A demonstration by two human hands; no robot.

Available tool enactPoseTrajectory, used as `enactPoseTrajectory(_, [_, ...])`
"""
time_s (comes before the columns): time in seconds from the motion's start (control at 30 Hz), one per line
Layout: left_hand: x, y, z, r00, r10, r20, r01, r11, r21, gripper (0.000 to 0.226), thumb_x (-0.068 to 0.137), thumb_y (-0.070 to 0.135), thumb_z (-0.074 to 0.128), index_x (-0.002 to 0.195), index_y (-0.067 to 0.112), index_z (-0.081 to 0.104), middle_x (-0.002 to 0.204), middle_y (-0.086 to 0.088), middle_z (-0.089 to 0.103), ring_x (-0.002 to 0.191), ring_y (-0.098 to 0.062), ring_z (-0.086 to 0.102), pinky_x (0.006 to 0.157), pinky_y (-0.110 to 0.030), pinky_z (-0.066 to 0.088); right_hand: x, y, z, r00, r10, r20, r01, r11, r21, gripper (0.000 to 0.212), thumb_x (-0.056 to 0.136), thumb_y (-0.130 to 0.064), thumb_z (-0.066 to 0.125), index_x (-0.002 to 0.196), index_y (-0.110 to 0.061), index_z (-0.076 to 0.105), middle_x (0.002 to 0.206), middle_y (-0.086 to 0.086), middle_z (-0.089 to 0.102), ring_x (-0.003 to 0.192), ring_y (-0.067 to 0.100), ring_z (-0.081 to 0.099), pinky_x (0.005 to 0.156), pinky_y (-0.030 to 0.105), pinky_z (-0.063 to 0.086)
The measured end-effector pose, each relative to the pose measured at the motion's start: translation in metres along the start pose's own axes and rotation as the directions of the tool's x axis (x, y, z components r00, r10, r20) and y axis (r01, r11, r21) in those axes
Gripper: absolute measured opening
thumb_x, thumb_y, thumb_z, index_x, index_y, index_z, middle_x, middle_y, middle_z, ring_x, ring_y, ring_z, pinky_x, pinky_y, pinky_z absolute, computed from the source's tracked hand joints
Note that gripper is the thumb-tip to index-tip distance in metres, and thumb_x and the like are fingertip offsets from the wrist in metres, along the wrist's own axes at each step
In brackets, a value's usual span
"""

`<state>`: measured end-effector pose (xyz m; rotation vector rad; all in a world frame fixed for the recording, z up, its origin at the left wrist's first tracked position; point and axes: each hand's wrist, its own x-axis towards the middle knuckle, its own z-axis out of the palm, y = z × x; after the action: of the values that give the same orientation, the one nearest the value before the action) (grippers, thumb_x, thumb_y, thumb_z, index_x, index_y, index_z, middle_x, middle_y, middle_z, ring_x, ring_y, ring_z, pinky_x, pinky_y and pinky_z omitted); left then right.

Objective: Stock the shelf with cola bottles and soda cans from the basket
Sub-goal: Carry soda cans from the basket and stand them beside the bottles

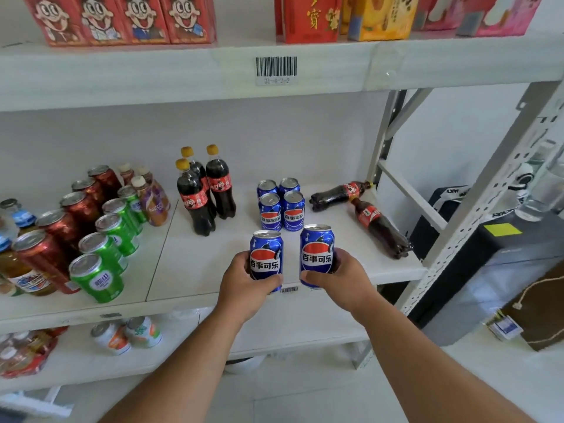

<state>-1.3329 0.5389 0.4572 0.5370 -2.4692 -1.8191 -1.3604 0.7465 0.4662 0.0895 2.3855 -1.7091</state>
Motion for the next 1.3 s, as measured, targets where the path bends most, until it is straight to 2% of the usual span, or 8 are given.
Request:
enactPoseTrajectory(0.07, [0.018, -0.005, 0.004, 1.000, -0.006, 0.007, 0.006, 1.000, 0.000, 0.072, 0.073, 0.021, 0.094, 0.134, 0.027, 0.056, 0.120, 0.008, 0.069, 0.106, -0.012, 0.069, 0.085, -0.030, 0.058, 0.016, 0.001, 0.002, 1.000, 0.004, 0.003, -0.004, 1.000, -0.005, 0.061, 0.074, -0.023, 0.093, 0.127, -0.026, 0.063, 0.113, -0.008, 0.074, 0.100, 0.010, 0.071, 0.087, 0.030, 0.060])
enactPoseTrajectory(0.2, [0.047, -0.011, 0.013, 1.000, -0.006, 0.005, 0.006, 1.000, -0.007, 0.074, 0.070, 0.018, 0.095, 0.134, 0.026, 0.058, 0.117, 0.008, 0.073, 0.102, -0.009, 0.071, 0.090, -0.033, 0.060, 0.038, 0.002, 0.003, 1.000, 0.003, 0.020, -0.002, 1.000, -0.029, 0.050, 0.073, -0.015, 0.093, 0.109, -0.035, 0.064, 0.104, -0.012, 0.075, 0.094, 0.005, 0.071, 0.076, 0.020, 0.056])
enactPoseTrajectory(0.37, [0.077, -0.016, 0.028, 1.000, -0.008, -0.016, 0.008, 1.000, 0.005, 0.074, 0.069, 0.018, 0.095, 0.133, 0.028, 0.058, 0.116, 0.011, 0.073, 0.100, -0.006, 0.071, 0.088, -0.032, 0.060, 0.072, 0.010, 0.002, 0.999, 0.023, 0.045, -0.021, 0.998, -0.058, 0.056, 0.072, -0.013, 0.093, 0.119, -0.027, 0.067, 0.105, -0.010, 0.077, 0.097, 0.008, 0.072, 0.074, 0.018, 0.054])
enactPoseTrajectory(0.57, [0.101, -0.024, 0.046, 0.997, -0.016, -0.074, 0.019, 0.999, 0.041, 0.077, 0.071, 0.021, 0.095, 0.137, 0.028, 0.056, 0.117, 0.013, 0.069, 0.107, -0.009, 0.069, 0.091, -0.029, 0.057, 0.117, 0.026, 0.000, 0.994, 0.019, 0.106, -0.004, 0.990, -0.140, 0.052, 0.069, -0.016, 0.094, 0.103, -0.039, 0.061, 0.105, -0.013, 0.075, 0.100, 0.014, 0.071, 0.092, 0.035, 0.059])
enactPoseTrajectory(0.7, [0.110, -0.035, 0.054, 0.996, -0.004, -0.093, 0.010, 0.998, 0.066, 0.079, 0.070, 0.026, 0.096, 0.137, 0.035, 0.055, 0.121, 0.016, 0.071, 0.110, -0.006, 0.069, 0.098, -0.039, 0.059, 0.133, 0.028, 0.004, 0.992, 0.006, 0.129, 0.008, 0.993, -0.115, 0.057, 0.072, -0.017, 0.092, 0.110, -0.042, 0.058, 0.107, -0.017, 0.071, 0.100, 0.009, 0.068, 0.086, 0.026, 0.054])
enactPoseTrajectory(0.87, [0.119, -0.041, 0.062, 0.995, 0.022, -0.099, -0.018, 0.999, 0.036, 0.077, 0.068, 0.030, 0.097, 0.131, 0.042, 0.053, 0.125, 0.019, 0.072, 0.113, -0.004, 0.070, 0.099, -0.044, 0.060, 0.143, 0.032, 0.009, 0.989, -0.043, 0.140, 0.057, 0.993, -0.099, 0.053, 0.074, -0.020, 0.091, 0.103, -0.049, 0.059, 0.104, -0.022, 0.073, 0.098, 0.001, 0.069, 0.083, 0.020, 0.053])
enactPoseTrajectory(1.03, [0.126, -0.043, 0.065, 0.994, 0.067, -0.086, -0.063, 0.997, 0.044, 0.075, 0.066, 0.029, 0.098, 0.118, 0.054, 0.049, 0.122, 0.021, 0.070, 0.114, -0.006, 0.070, 0.099, -0.040, 0.060, 0.147, 0.033, 0.011, 0.986, -0.052, 0.157, 0.069, 0.992, -0.109, 0.063, 0.078, -0.022, 0.091, 0.122, -0.045, 0.052, 0.111, -0.025, 0.067, 0.102, -0.003, 0.065, 0.092, 0.022, 0.053])
enactPoseTrajectory(1.3, [0.118, -0.048, 0.066, 0.993, 0.110, -0.040, -0.106, 0.991, 0.083, 0.083, 0.075, 0.012, 0.093, 0.140, 0.037, 0.046, 0.134, 0.018, 0.061, 0.121, -0.001, 0.062, 0.101, -0.027, 0.052, 0.133, 0.035, 0.015, 0.994, -0.060, 0.090, 0.078, 0.975, -0.206, 0.071, 0.085, -0.026, 0.085, 0.146, -0.028, 0.049, 0.130, -0.013, 0.062, 0.111, 0.005, 0.056, 0.095, 0.022, 0.045])
